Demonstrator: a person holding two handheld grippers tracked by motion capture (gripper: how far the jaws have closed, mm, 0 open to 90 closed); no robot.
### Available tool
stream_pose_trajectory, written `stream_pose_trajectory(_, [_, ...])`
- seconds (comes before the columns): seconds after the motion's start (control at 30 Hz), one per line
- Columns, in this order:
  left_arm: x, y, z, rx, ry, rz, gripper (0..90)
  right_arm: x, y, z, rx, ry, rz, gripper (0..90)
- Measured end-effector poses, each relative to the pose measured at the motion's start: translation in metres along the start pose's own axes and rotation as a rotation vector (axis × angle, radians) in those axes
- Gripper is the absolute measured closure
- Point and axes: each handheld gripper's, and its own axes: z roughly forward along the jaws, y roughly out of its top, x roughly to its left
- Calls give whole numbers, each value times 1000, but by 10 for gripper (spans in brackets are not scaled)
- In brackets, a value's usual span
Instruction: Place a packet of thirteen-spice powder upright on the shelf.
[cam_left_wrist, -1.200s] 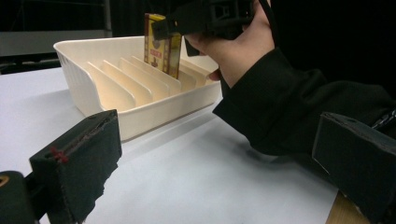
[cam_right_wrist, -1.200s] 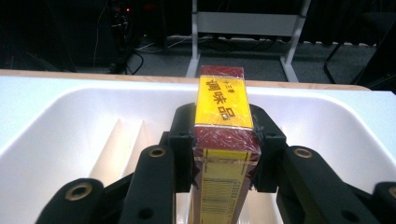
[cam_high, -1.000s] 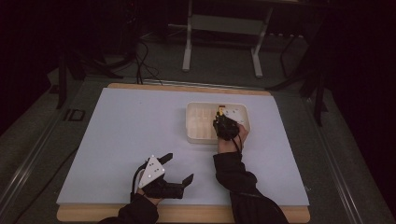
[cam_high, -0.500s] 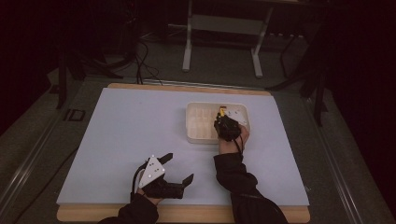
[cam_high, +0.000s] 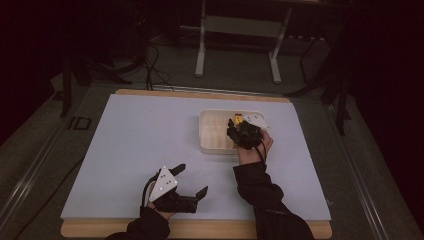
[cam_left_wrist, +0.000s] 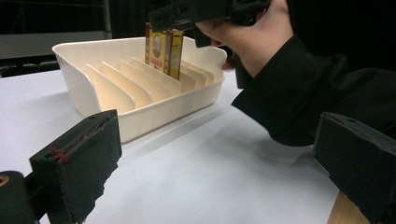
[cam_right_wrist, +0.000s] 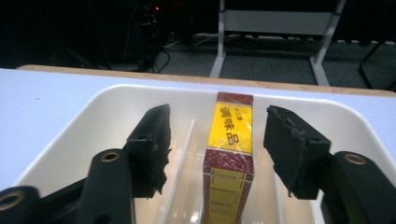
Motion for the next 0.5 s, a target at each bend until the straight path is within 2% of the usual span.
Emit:
stream_pose_trajectory(0.17, [-1,1,-1,-9,2,6,21,-1,5,-9,5,24,-6,365])
stream_pose_trajectory(0.23, [-1,1,0,-5,-4,0,22,-4,7,-14,6,57,-26,294])
stream_pose_trajectory(0.27, [-1,1,0,-5,-4,0,35,-4,7,-14,6,57,-26,294])
stream_pose_trajectory(0.3, [0,1,1,5,-16,-9,41,-6,8,-16,19,92,-35,245])
stream_pose_trajectory(0.37, [0,1,2,26,-32,-17,41,-7,8,-18,30,110,-51,218])
stream_pose_trajectory(0.5, [-1,1,2,28,-38,-4,36,-12,10,-26,26,170,-39,150])
